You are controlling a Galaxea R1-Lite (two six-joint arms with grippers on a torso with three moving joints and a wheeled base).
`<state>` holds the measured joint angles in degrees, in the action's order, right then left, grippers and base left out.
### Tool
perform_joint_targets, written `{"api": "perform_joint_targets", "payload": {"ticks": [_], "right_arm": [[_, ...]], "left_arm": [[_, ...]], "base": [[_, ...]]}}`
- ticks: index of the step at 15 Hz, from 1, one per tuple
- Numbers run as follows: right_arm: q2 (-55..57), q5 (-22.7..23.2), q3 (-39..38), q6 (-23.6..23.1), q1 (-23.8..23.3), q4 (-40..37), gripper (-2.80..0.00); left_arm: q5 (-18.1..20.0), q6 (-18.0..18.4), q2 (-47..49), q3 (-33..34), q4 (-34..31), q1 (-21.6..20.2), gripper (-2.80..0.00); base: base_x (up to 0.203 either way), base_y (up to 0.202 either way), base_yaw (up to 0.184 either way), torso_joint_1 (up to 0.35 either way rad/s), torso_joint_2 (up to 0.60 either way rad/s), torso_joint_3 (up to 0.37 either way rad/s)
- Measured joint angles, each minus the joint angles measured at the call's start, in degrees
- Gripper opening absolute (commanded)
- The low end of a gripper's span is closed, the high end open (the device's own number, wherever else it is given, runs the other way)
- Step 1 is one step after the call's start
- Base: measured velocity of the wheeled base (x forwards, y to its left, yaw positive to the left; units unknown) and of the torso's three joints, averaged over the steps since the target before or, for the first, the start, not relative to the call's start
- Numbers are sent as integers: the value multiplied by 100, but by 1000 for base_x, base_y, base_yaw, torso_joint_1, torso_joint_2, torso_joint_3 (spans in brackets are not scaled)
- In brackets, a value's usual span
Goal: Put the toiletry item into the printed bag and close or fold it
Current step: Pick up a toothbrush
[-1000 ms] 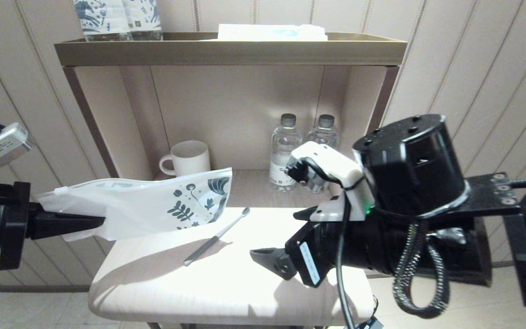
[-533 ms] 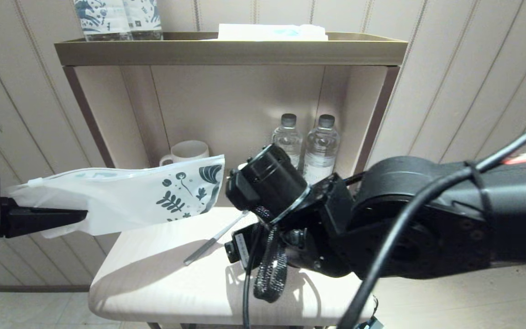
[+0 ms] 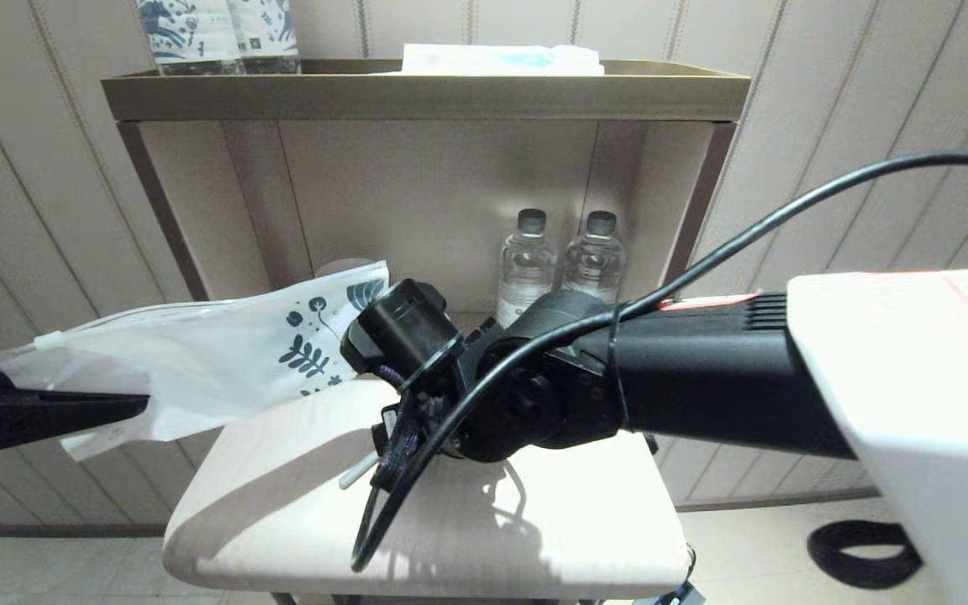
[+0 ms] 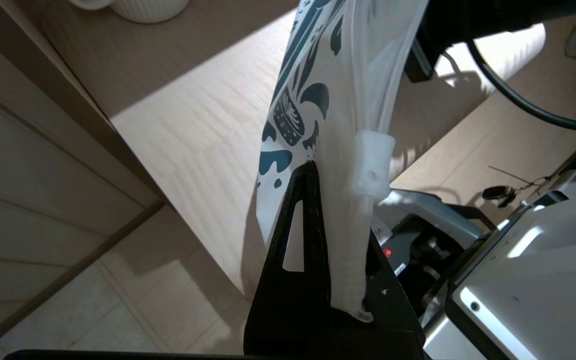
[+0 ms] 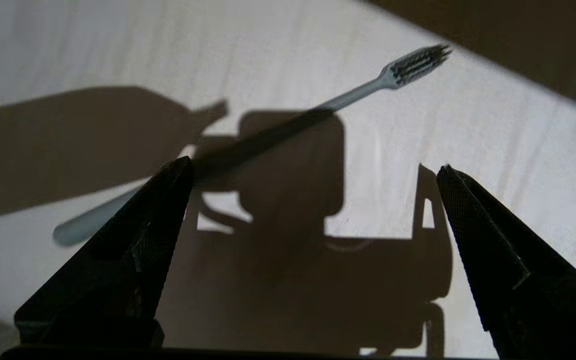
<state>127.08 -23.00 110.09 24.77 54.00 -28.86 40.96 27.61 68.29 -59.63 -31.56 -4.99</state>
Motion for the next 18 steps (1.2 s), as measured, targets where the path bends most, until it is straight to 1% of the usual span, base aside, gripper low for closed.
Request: {"api": "perform_joint_targets", "payload": {"ticks": [3, 5, 7, 11, 14, 18], "right_arm": [[297, -9, 104, 1, -169, 440, 0], [387, -15, 123, -7, -200, 544, 0], [411, -50, 104, 15, -208, 515, 0], [262, -488, -97, 40, -232, 182, 0], [15, -538, -550, 67, -252, 111, 0], [-242, -530, -913, 77, -324, 100, 0]], "left_arm": [[16, 0, 23, 36, 1, 0, -280], [22, 4, 37, 80, 20, 0, -280], [29, 9, 48, 122, 33, 2, -280], [52, 17, 50, 201, 31, 0, -280], [73, 14, 15, 217, 6, 39, -280], [87, 11, -2, 241, 1, 55, -280]], "base": [[0, 0, 0, 0, 0, 0], [0, 0, 0, 0, 0, 0], [0, 0, 0, 0, 0, 0], [0, 0, 0, 0, 0, 0], [0, 0, 0, 0, 0, 0], [0, 0, 0, 0, 0, 0]]}}
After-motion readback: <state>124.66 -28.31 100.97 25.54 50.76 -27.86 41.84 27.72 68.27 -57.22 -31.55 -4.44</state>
